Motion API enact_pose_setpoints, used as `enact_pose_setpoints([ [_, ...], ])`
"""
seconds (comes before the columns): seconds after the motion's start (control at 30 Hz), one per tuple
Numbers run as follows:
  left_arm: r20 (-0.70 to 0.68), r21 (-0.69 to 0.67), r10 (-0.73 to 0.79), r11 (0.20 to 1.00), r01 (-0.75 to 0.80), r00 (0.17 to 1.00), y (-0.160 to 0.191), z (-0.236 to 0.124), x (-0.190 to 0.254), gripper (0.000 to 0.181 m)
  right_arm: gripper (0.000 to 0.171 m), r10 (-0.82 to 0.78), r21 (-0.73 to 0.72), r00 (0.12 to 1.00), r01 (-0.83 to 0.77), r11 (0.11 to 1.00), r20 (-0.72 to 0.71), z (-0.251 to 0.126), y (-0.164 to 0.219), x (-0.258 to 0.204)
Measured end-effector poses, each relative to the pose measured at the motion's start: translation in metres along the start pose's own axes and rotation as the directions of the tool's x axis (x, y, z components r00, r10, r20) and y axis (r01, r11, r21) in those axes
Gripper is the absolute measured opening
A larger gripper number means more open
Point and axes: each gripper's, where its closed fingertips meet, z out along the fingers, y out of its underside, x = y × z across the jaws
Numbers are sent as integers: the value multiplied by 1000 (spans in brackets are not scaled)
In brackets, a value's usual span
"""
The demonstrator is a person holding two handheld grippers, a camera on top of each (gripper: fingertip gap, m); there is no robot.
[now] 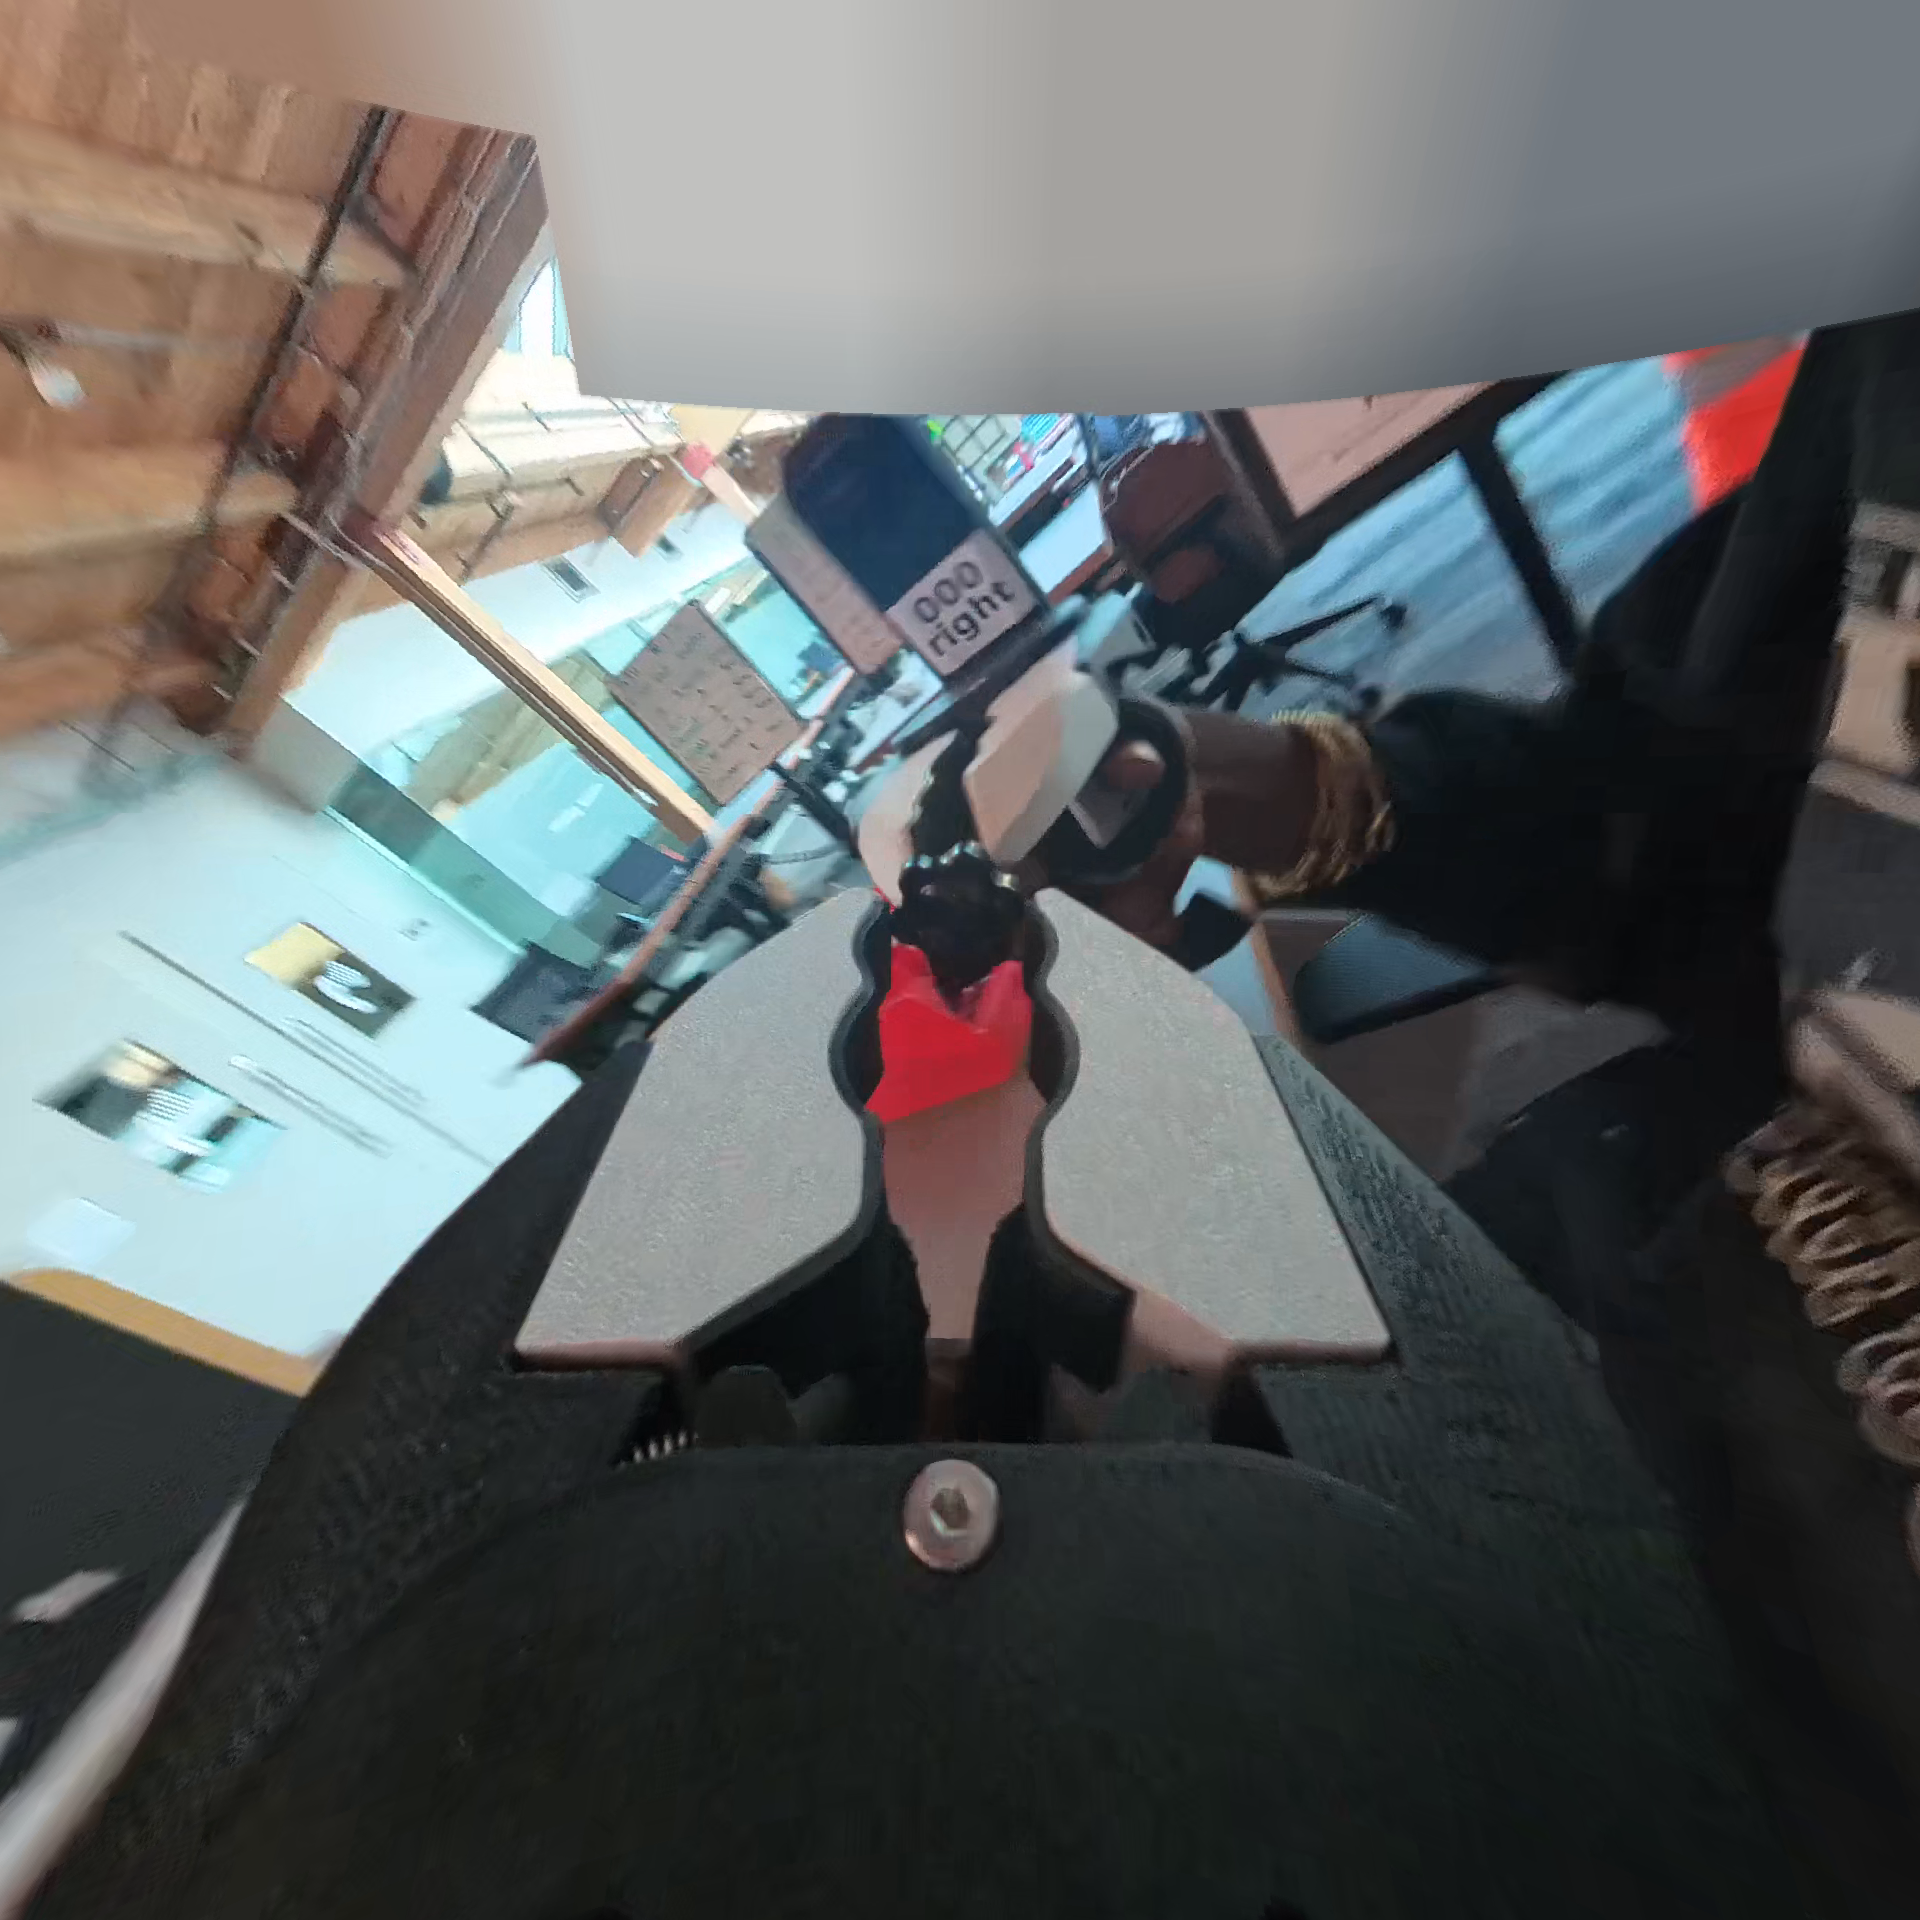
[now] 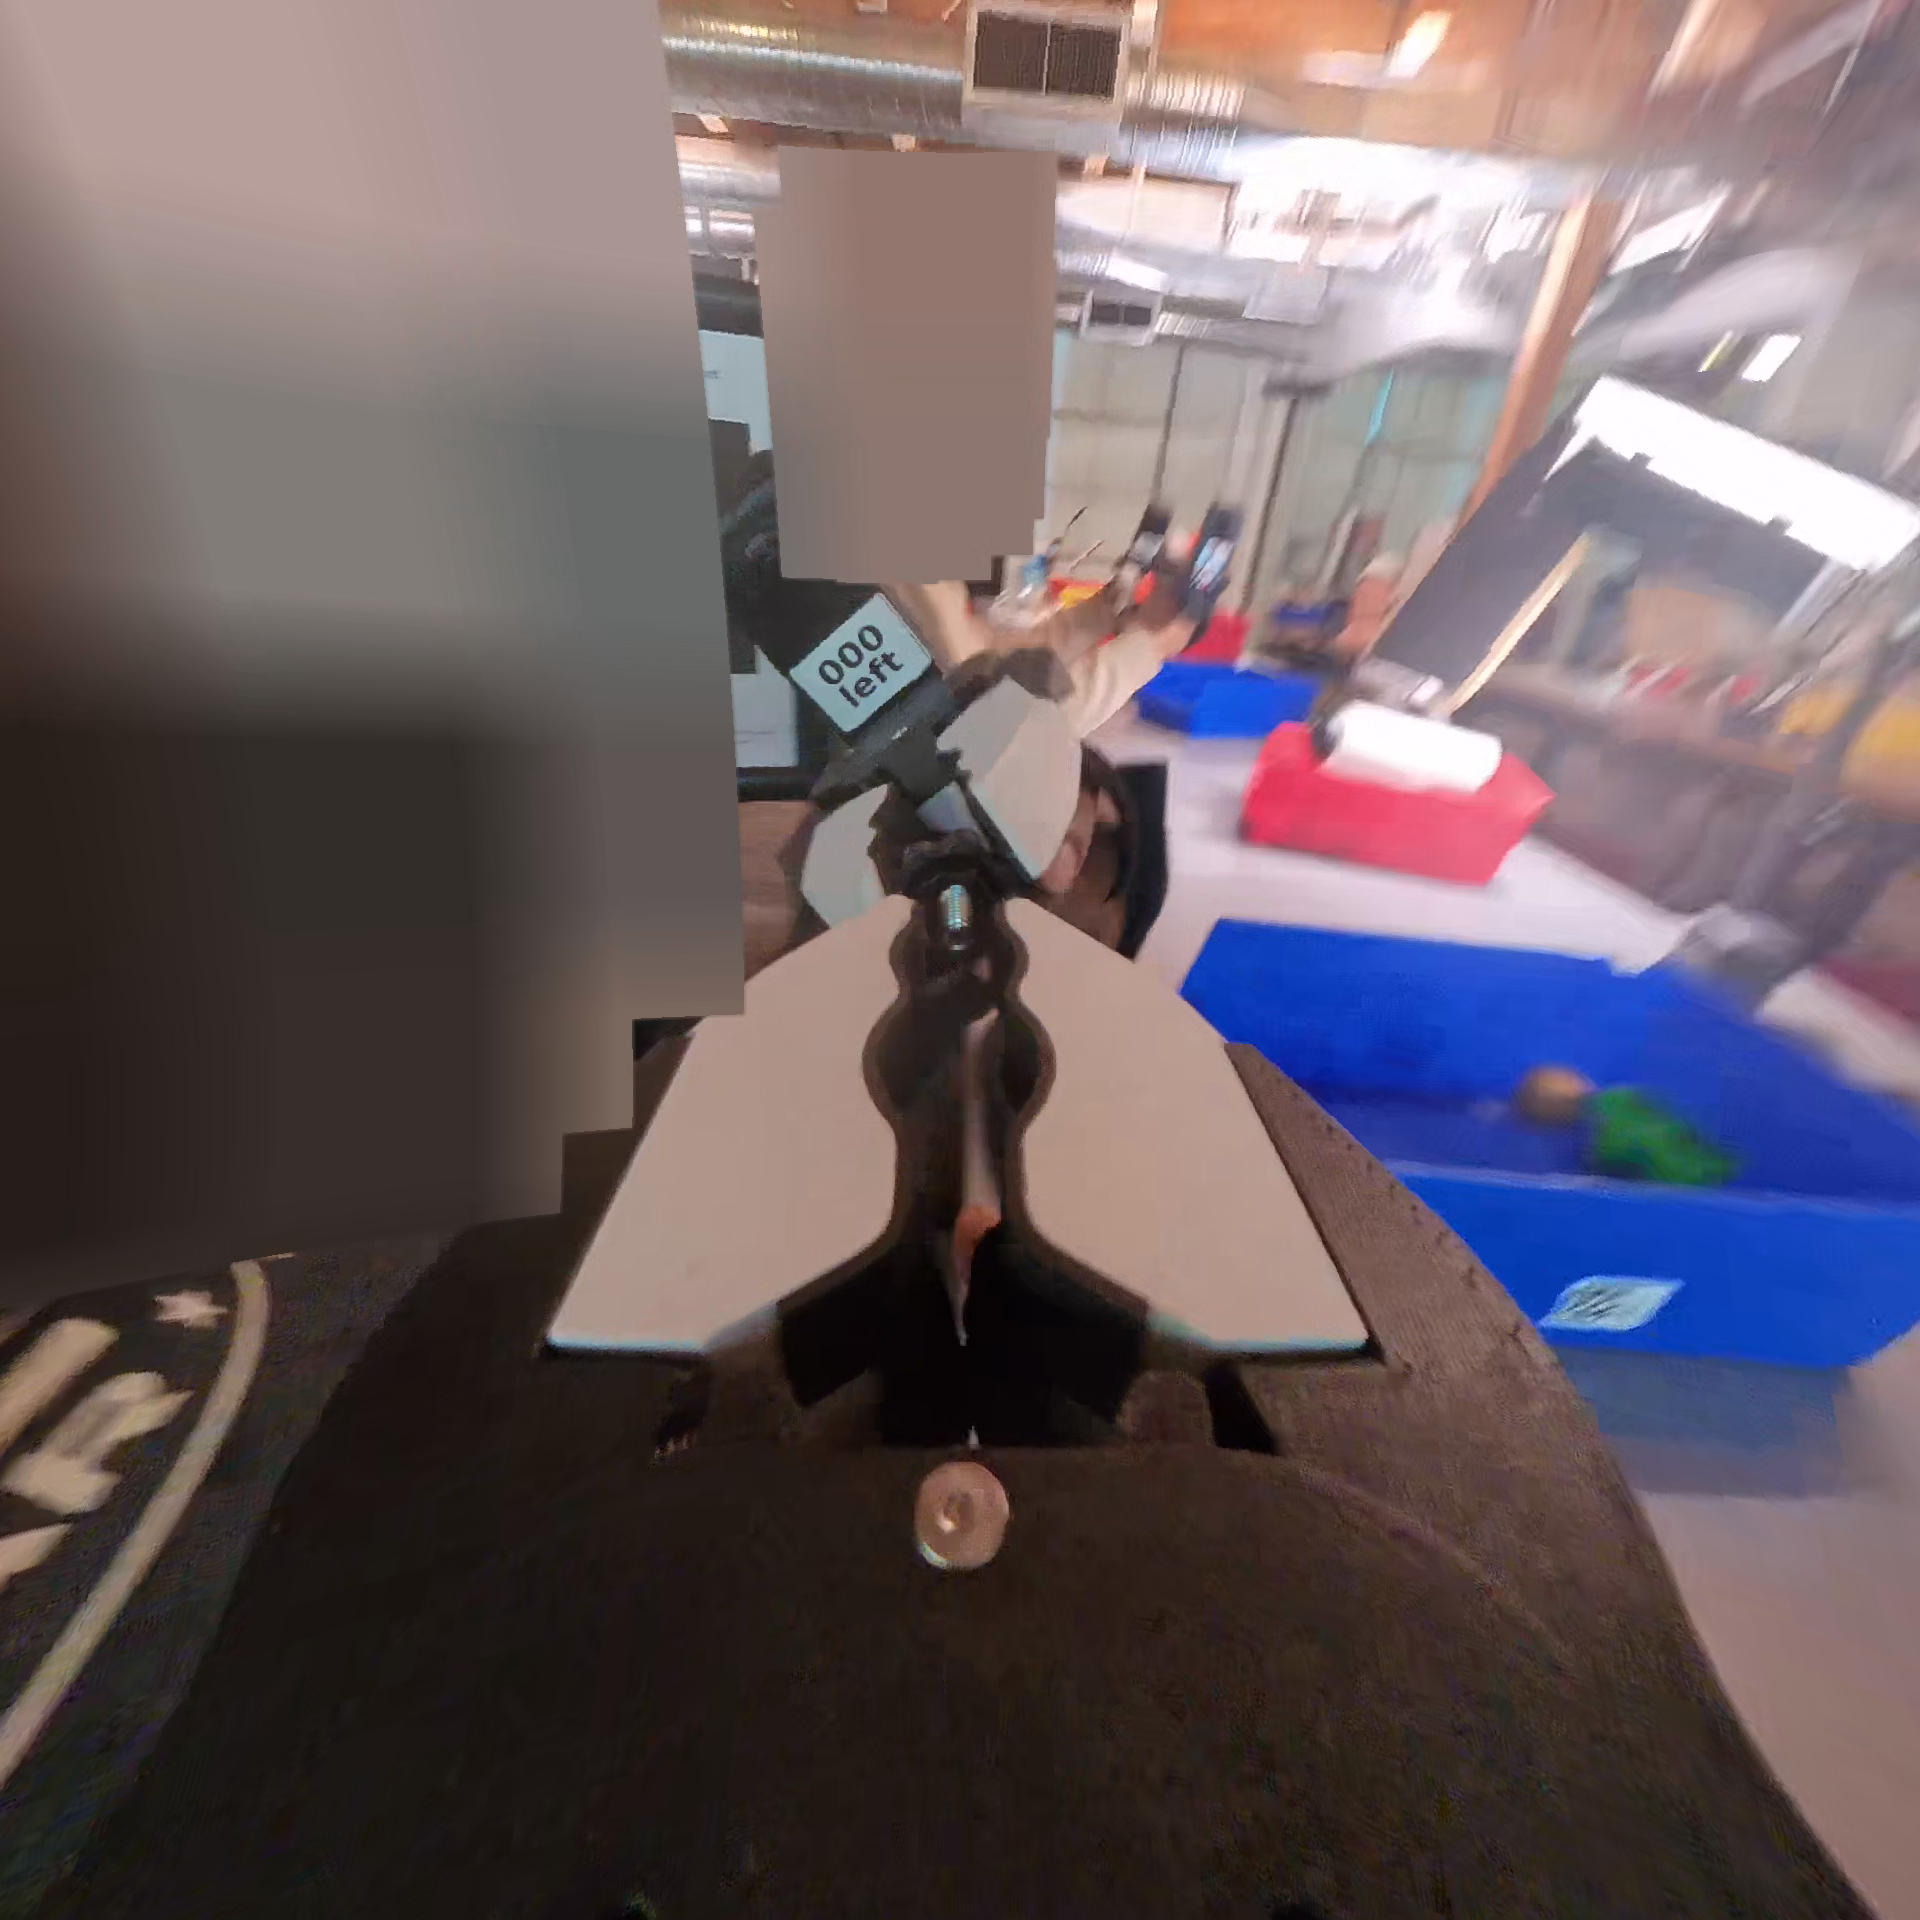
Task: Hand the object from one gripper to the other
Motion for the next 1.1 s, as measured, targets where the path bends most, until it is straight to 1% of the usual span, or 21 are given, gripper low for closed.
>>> enact_pose_setpoints([
  [0.03,-21,10,-105,994,105,994,-1,0,-2,23,18,-105,27,994,106,994,-36,-1,-5,0],
  [0.07,-49,15,-219,976,219,975,-2,-1,-3,23,25,-227,47,971,230,972,-72,-2,-9,-2],
  [0.1,-86,16,-327,944,329,941,-2,-2,-3,23,28,-367,51,925,373,926,-102,-3,-12,-5],
  [0.17,-163,27,-479,872,490,862,-5,-5,-3,23,29,-625,19,763,636,771,-162,-5,-15,-11],
  [0.2,-195,23,-524,843,538,829,-5,-6,-3,23,29,-713,-21,671,725,688,-202,-6,-17,-10],
  [0.27,-230,6,-587,797,604,776,-4,-6,-2,23,29,-815,-116,519,821,559,-256,-7,-19,-5],
  [0.33,-256,-11,-624,765,644,738,-3,-5,1,22,26,-882,-187,401,873,450,-250,-6,-15,-3],
  [0.4,-266,-26,-641,751,659,720,-2,-3,3,23,23,-930,-226,311,909,351,-197,-3,-7,-6],
  [0.43,-269,-31,-643,750,660,718,-1,-3,4,23,21,-937,-239,294,912,334,-189,-2,-5,-6],
  [0.53,-292,-40,-641,749,661,710,-3,-3,8,23,16,-940,-258,303,906,336,-159,0,1,-5],
  [0.63,-295,-47,-638,753,656,712,-3,-2,10,23,11,-945,-266,291,909,321,-147,1,4,-5],
  [0.7,-295,-53,-636,756,652,713,-3,-2,11,23,6,-942,-258,297,909,329,-156,1,3,-6],
  [0.77,-297,-50,-630,760,648,717,-4,-2,11,23,6,-937,-250,314,905,344,-151,2,3,-7],
  [0.83,-291,-30,-604,781,624,742,-4,-2,10,23,6,-927,-247,344,895,372,-151,2,3,-6],
  [0.87,-282,-1,-571,804,595,771,-6,-2,9,23,6,-913,-236,379,883,406,-152,2,2,-7],
  [0.9,-259,44,-524,833,552,812,-8,-2,6,27,6,-886,-218,438,860,462,-151,2,2,-7],
  [0.97,-161,133,-378,907,399,912,-10,-4,-2,43,6,-797,-151,583,783,603,-158,4,0,-7],
  [1.03,-51,168,-176,969,182,983,-10,-6,-7,52,6,-647,-80,750,642,762,-137,7,1,-6],
  [1.1,34,158,2,987,-7,999,-9,-9,-10,52,6,-439,4,893,442,897,-98,9,-2,-6],
])
